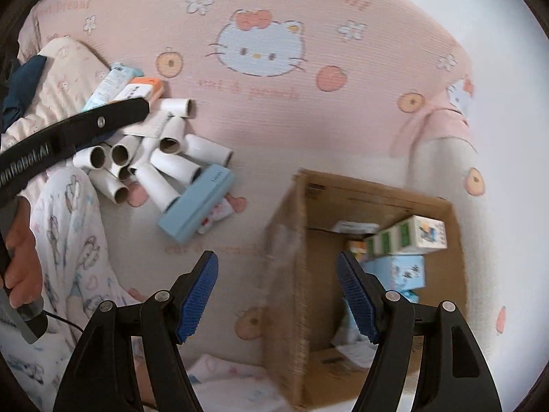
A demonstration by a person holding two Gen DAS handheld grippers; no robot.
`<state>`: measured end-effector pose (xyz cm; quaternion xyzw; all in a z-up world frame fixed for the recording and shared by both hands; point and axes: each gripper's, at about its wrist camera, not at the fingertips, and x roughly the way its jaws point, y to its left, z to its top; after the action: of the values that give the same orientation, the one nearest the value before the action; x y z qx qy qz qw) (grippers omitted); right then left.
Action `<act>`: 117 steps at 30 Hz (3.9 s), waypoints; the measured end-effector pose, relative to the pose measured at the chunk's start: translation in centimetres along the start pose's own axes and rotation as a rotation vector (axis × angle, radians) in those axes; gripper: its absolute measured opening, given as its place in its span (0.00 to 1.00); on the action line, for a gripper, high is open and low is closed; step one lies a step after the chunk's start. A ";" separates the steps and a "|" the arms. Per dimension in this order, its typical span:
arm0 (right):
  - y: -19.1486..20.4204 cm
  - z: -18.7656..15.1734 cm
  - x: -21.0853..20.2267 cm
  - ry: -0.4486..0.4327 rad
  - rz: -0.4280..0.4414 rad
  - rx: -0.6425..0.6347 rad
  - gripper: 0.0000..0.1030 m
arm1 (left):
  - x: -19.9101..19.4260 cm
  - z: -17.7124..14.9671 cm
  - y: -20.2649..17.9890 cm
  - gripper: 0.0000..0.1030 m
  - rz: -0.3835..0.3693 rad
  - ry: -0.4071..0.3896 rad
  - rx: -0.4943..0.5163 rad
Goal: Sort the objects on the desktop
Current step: 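Raise the left tool out of the box and move it back over the pile, then lower the open left tool around the orange-and-white tissue pack, then close the left tool on the tissue pack and lift it from the pile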
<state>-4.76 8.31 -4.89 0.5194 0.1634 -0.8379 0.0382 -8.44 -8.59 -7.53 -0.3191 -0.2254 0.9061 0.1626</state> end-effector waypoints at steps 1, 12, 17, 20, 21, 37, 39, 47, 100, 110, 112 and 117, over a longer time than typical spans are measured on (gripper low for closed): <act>0.9 0.3 0.4 0.006 0.010 -0.012 0.68 | -0.6 0.3 0.7 0.12 0.002 -0.013 -0.011; 8.3 3.3 2.0 -0.050 0.064 -0.119 0.72 | -4.8 1.9 6.8 0.12 0.143 -0.124 -0.025; 9.7 4.3 5.4 -0.028 0.125 -0.063 0.72 | -5.0 1.7 11.6 0.12 0.115 -0.100 -0.224; 10.1 4.4 6.5 -0.121 0.154 -0.052 0.72 | -5.3 1.5 14.5 0.14 0.034 -0.102 -0.364; 10.1 4.4 6.8 -0.149 0.148 -0.045 0.72 | -5.5 1.4 15.4 0.16 0.025 -0.108 -0.401; 15.5 6.8 9.6 -0.395 0.243 -0.122 0.76 | -3.0 1.7 23.0 0.52 0.121 -0.127 -0.513; 15.8 7.4 10.0 -0.408 0.239 -0.140 0.76 | -2.4 2.2 22.9 0.53 0.142 -0.100 -0.439; 16.5 10.4 12.7 -0.427 0.221 -0.122 0.76 | 0.6 3.2 27.8 0.53 0.043 -0.087 -0.685; 19.5 16.7 21.2 -0.310 0.504 -0.276 0.77 | 8.8 5.0 27.9 0.47 0.112 0.140 -0.534; 16.3 14.4 17.8 -0.321 0.474 -0.213 0.77 | 8.9 5.4 23.4 0.41 0.086 0.163 -0.435; 15.2 13.8 17.1 -0.314 0.499 -0.168 0.77 | 9.0 5.3 22.2 0.40 0.092 0.174 -0.415; 13.1 11.4 15.0 -0.322 0.460 -0.116 0.77 | 8.1 4.1 19.8 0.40 0.053 0.218 -0.382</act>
<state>-18.34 -6.07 -16.56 0.3999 0.0810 -0.8682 0.2824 -20.14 -23.05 -18.92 -0.4460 -0.3657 0.8109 0.0990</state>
